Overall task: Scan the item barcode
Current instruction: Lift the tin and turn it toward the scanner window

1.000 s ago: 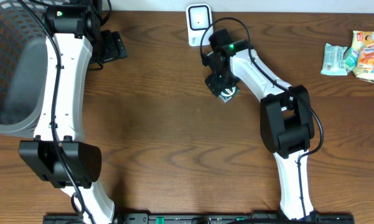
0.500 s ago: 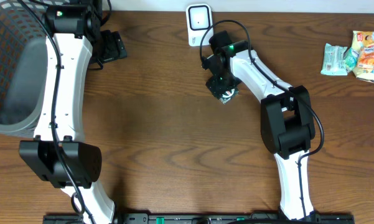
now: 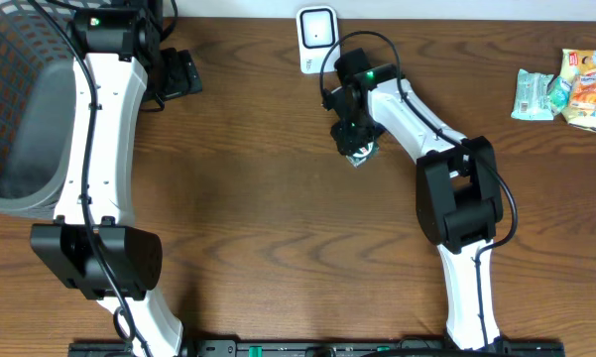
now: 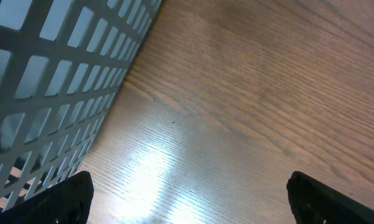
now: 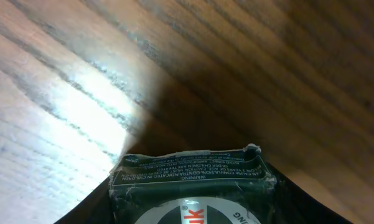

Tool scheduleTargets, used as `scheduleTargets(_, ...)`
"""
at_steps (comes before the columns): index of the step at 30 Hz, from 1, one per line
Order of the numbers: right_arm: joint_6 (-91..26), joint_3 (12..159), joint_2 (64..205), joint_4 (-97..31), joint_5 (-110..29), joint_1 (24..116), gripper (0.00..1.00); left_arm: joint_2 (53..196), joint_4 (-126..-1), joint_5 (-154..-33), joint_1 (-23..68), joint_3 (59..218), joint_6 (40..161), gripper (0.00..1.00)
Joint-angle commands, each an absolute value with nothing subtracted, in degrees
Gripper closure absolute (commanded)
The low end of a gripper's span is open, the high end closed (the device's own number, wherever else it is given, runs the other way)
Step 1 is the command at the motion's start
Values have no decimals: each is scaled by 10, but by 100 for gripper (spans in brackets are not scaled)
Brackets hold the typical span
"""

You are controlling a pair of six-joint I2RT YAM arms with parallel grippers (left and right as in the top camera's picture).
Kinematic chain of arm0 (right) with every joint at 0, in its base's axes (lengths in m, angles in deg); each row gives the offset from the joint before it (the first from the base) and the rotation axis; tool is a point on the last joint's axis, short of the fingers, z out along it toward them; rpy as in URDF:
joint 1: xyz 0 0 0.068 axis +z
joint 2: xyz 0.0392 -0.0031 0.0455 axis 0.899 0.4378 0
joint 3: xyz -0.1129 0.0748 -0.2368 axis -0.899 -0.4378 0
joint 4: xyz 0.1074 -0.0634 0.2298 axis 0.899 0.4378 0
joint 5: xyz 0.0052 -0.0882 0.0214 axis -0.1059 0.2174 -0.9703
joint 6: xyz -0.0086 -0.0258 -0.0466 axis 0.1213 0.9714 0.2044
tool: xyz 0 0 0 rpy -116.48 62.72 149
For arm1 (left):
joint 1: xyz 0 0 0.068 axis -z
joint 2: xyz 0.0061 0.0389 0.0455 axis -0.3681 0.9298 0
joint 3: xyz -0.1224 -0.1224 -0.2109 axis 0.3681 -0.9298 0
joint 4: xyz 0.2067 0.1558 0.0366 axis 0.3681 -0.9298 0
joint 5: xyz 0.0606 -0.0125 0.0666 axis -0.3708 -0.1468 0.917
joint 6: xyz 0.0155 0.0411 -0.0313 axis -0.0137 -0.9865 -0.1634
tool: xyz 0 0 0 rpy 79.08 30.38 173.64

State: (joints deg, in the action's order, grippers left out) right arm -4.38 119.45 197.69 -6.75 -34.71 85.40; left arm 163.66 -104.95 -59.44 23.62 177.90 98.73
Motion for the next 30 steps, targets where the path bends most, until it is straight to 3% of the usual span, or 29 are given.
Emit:
scheduleTargets(1, -87, 1201, 1953, -52, -456, 850, 55, 1642, -1050, -589, 235, 1776, 983, 2)
scheduleTargets(7, -100, 1208, 1894, -56, -689, 828, 54, 1642, -1050, -589, 235, 1776, 983, 2)
scheduleTargets(12, -102, 1208, 1861, -74, -967, 787, 55, 1642, -1050, -589, 235, 1776, 983, 2)
scheduleTargets(17, -229, 1207, 1860, -145, -1151, 742, 54, 1642, -1050, -589, 235, 1776, 983, 3)
scheduleTargets(22, -348, 1207, 1860, -211, -1203, 724, 54, 1642, -1050, -589, 235, 1776, 983, 2)
scheduleTargets(30, -353, 1207, 1860, -227, -1153, 725, 54, 1642, -1050, -589, 235, 1776, 983, 2)
